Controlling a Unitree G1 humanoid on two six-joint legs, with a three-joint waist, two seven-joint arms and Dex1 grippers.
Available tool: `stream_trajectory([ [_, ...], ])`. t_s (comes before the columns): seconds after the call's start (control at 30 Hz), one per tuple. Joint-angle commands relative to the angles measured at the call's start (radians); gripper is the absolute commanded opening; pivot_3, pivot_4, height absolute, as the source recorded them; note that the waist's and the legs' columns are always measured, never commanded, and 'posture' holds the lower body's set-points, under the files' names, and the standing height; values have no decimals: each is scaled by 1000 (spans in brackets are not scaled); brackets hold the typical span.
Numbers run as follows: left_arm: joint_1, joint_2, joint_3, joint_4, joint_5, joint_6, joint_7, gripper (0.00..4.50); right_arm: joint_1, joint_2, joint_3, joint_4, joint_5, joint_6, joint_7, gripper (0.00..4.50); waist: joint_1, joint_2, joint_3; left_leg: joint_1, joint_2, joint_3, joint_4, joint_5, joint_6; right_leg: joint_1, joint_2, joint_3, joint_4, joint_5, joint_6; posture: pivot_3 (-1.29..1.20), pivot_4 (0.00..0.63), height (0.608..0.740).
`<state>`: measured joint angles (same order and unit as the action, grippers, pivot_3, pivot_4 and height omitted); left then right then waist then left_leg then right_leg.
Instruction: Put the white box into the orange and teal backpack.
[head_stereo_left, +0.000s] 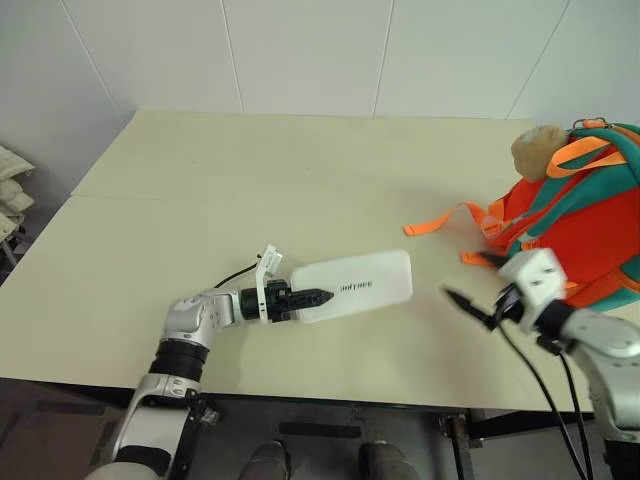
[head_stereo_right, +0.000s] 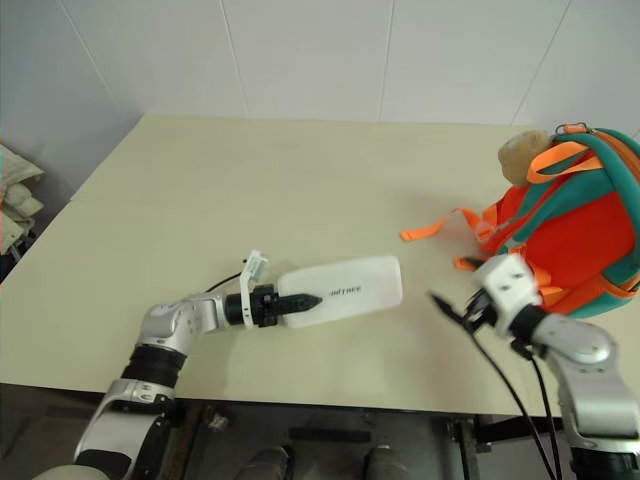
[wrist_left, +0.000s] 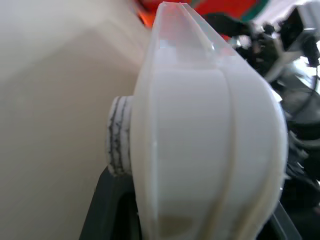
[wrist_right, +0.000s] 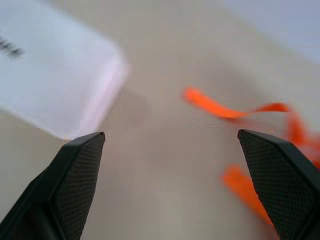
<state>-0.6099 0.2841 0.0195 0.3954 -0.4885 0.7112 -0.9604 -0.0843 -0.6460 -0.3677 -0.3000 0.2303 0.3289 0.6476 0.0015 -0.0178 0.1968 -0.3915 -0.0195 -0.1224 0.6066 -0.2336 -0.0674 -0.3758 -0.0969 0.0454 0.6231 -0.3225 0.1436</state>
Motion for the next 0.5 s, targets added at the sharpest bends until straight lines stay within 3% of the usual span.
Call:
stream_trajectory([
  [0.03, 61, -4, -4, -33, 161, -272, 185, 1214, -8, 63, -151, -48, -35, 93, -240, 4500, -1, -1, -1, 0, 0, 0, 0, 0, 0, 0, 0, 0, -1, 1, -1, 0, 150, 740],
  [0.2, 106, -6, -15, -124, 143, -334, 177, 1214, -87, 120, -157, -75, -8, 188, -362, 4500, -10, -1, -1, 2, 1, 6, -1, 2, 3, 0, 1, 4, -2, 2, -4, 0, 150, 740],
  [0.33, 109, 64, -15, -167, 172, -386, 163, 1214, -173, 135, -67, -24, -5, 193, -359, 4500, -22, -1, -1, 2, 1, 7, -1, 4, 4, 0, 1, 5, -3, 2, -7, 0, 150, 740],
  [0.5, 121, 121, 12, -212, 171, -406, 174, 1214, -251, 139, -20, 61, -14, 160, -356, 4500, -27, -1, -1, 2, 1, 7, -3, 4, 5, -1, 1, 6, -3, 6, 1, 0, 150, 740],
])
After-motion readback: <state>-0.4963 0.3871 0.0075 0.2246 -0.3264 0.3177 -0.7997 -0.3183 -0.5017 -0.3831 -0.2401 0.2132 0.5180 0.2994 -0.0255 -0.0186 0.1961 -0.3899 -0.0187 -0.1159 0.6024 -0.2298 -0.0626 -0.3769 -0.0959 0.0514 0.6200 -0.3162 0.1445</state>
